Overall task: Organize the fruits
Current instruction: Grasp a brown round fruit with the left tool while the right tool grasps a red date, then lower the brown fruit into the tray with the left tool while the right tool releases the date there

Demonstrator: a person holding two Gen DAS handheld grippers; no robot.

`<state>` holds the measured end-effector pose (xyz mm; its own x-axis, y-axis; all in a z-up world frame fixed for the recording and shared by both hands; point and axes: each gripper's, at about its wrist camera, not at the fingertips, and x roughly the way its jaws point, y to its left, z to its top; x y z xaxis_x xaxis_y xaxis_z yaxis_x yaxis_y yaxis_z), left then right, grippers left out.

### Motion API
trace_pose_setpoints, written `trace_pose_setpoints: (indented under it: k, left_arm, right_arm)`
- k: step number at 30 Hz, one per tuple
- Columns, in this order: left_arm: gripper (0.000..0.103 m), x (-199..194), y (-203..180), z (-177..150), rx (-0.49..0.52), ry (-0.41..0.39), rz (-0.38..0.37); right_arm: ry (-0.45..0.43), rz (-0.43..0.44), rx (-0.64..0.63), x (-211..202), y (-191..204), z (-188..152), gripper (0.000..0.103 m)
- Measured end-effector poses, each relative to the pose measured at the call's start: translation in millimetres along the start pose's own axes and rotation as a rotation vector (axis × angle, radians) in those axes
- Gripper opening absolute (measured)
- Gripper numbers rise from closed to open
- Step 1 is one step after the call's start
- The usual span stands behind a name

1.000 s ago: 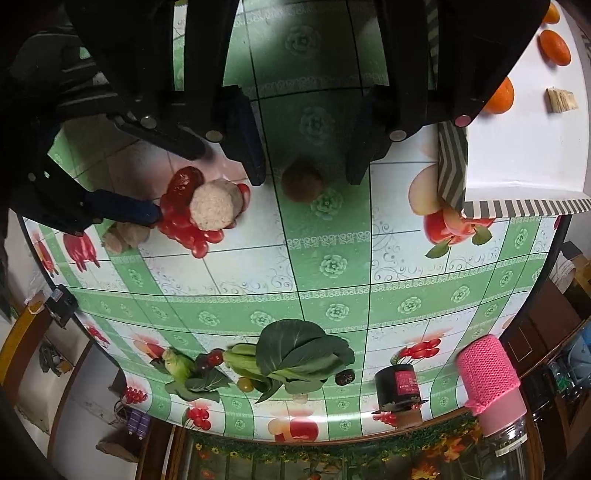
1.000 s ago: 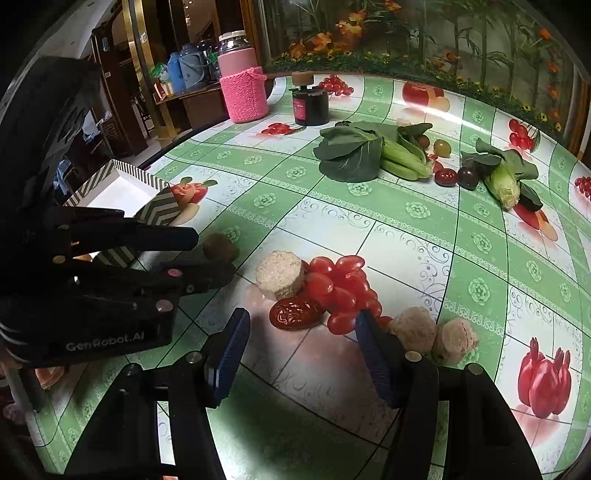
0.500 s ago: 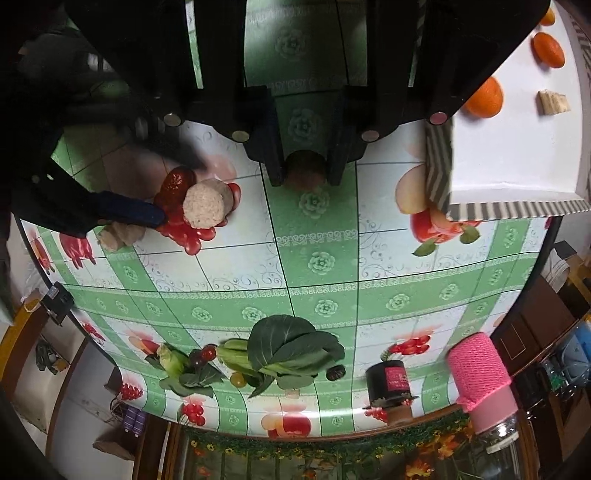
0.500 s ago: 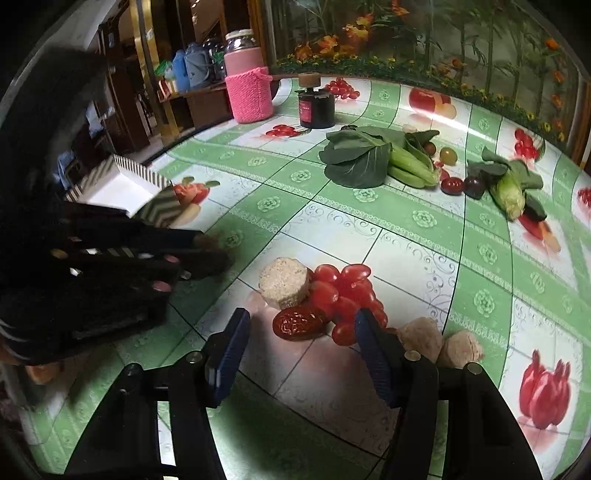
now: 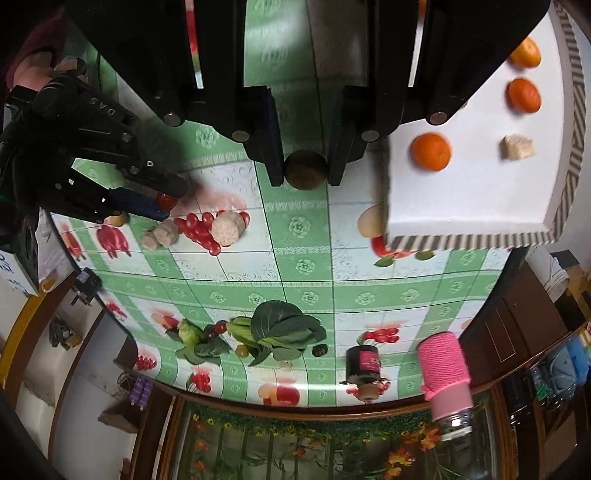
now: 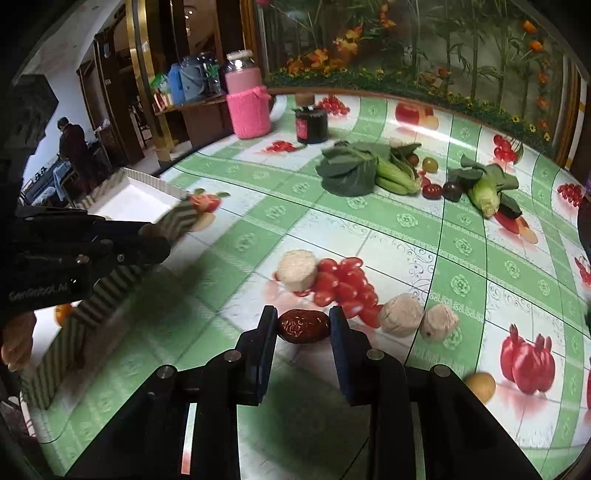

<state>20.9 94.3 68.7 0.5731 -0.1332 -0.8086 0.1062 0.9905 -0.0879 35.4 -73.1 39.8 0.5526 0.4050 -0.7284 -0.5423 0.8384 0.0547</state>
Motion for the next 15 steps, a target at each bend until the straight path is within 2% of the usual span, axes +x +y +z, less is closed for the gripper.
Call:
trace_pose_setpoints:
  k: [7,15]
  left_arm:
    - [0.021,-40.3,27.8,-16.7,-0.063,-0.025,-0.011]
    - [0.021,-87.1,75.2,-41.3,-0.141,-0.062,0.044]
  right_arm:
    - [-0.052,0.051,-0.016,-28.5,36.3,1.7,0.029]
    - [-0.075,0.13,-0.077,-39.7,93.5,5.7,0.029]
